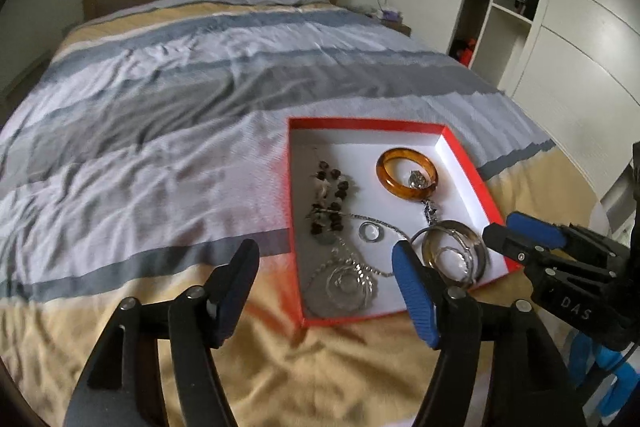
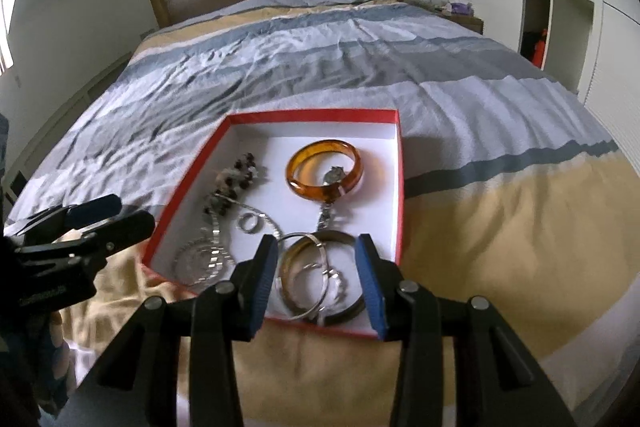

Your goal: Organize jewelry

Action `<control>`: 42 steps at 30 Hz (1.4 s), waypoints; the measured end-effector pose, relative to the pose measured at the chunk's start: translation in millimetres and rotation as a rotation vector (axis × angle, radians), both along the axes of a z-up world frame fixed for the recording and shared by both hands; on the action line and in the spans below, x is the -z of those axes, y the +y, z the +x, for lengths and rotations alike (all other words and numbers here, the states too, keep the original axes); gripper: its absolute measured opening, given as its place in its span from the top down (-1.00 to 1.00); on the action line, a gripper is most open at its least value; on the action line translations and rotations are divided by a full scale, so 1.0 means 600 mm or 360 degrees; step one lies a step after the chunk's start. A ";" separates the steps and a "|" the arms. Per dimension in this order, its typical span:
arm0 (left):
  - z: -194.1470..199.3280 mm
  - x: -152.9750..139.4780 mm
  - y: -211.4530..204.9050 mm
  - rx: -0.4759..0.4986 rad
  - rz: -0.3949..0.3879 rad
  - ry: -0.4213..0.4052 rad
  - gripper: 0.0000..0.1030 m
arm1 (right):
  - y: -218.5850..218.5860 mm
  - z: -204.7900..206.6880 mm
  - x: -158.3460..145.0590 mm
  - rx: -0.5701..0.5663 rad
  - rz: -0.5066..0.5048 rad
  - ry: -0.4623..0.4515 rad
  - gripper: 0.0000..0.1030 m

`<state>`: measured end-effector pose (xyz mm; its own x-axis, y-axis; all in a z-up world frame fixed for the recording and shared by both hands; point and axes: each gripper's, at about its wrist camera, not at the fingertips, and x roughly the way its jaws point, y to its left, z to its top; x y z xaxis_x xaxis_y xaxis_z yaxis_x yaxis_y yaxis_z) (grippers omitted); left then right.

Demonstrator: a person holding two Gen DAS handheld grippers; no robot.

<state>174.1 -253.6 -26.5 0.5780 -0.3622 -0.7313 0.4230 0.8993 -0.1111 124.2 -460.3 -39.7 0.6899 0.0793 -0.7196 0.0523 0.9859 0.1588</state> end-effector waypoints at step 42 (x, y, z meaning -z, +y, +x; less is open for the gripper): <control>-0.345 -0.165 0.284 -0.0514 0.0093 -0.0226 -0.72 | 0.276 -0.236 -0.137 -0.0251 -0.0123 -0.0158 -0.05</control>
<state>-32.8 -83.0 72.6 0.7533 -0.1040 -0.6494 0.1233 0.9922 -0.0159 -17.1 -294.5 42.6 0.7414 0.1392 -0.6565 -0.1158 0.9901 0.0792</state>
